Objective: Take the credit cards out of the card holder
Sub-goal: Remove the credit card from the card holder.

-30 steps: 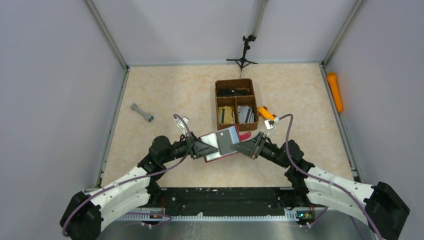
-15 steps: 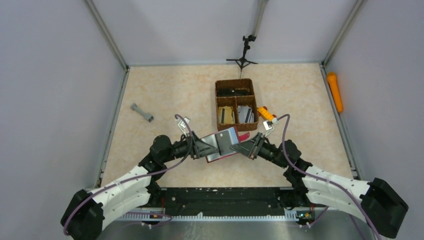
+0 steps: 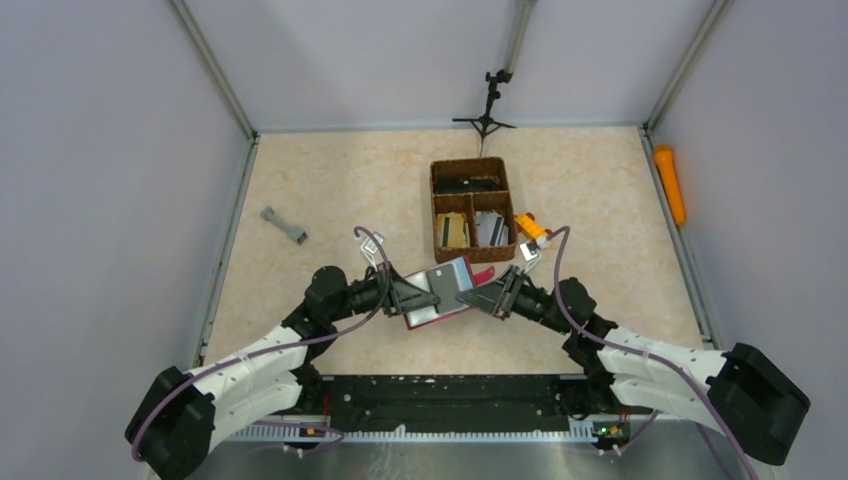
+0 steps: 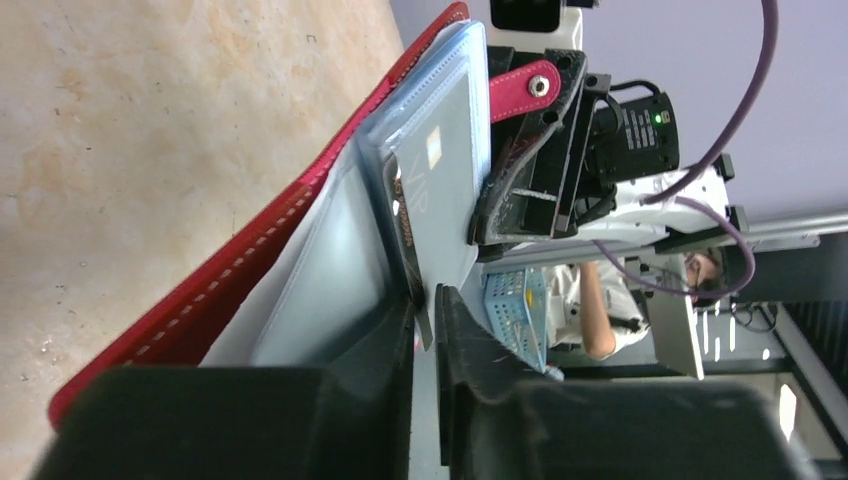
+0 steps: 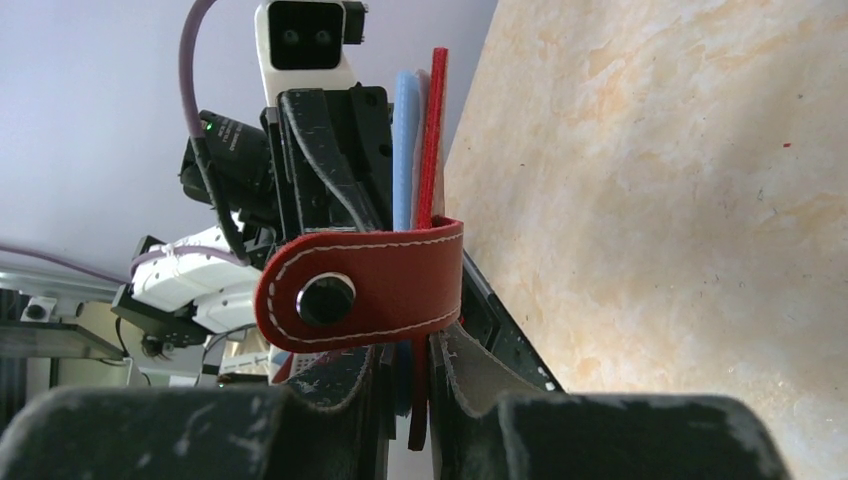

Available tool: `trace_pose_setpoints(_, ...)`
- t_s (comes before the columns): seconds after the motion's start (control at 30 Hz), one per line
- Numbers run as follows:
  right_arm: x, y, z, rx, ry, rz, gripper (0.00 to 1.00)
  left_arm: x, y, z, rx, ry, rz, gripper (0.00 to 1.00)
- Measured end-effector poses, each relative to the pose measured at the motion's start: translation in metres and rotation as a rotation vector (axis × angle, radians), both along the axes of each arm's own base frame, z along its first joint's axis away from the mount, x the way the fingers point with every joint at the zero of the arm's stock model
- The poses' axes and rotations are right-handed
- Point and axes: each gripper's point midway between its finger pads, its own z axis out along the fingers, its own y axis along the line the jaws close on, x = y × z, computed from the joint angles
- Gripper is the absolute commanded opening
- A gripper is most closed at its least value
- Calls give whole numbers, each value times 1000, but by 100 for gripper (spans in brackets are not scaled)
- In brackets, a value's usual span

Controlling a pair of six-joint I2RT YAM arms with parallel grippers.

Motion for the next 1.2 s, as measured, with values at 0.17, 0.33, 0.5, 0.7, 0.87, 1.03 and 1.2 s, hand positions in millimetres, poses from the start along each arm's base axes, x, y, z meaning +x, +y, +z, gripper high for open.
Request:
trace_pose_setpoints(0.17,1,3,-2,-5,2,12,41,4,1,-2,3,7,17,0)
trace_pose_setpoints(0.33,-2,5,-2,0,0,32,48,4,1,1,-4,-2,17,0)
trace_pose_setpoints(0.5,-1,5,6,24,-21,31,38,3,1,1,-4,-2,10,0)
trace_pose_setpoints(0.7,1,1,9,43,-22,1,22,1,0,3,-15,-1,-4,0)
trace_pose_setpoints(0.87,2,-4,10,56,-25,-24,22,-2,1,7,-27,-6,-8,0)
trace_pose_setpoints(1.03,3,-6,14,68,-34,-39,18,-6,5,8,-40,-20,-5,0)
trace_pose_setpoints(1.2,4,-6,14,66,-34,-41,30,-7,7,9,-44,-25,2,0)
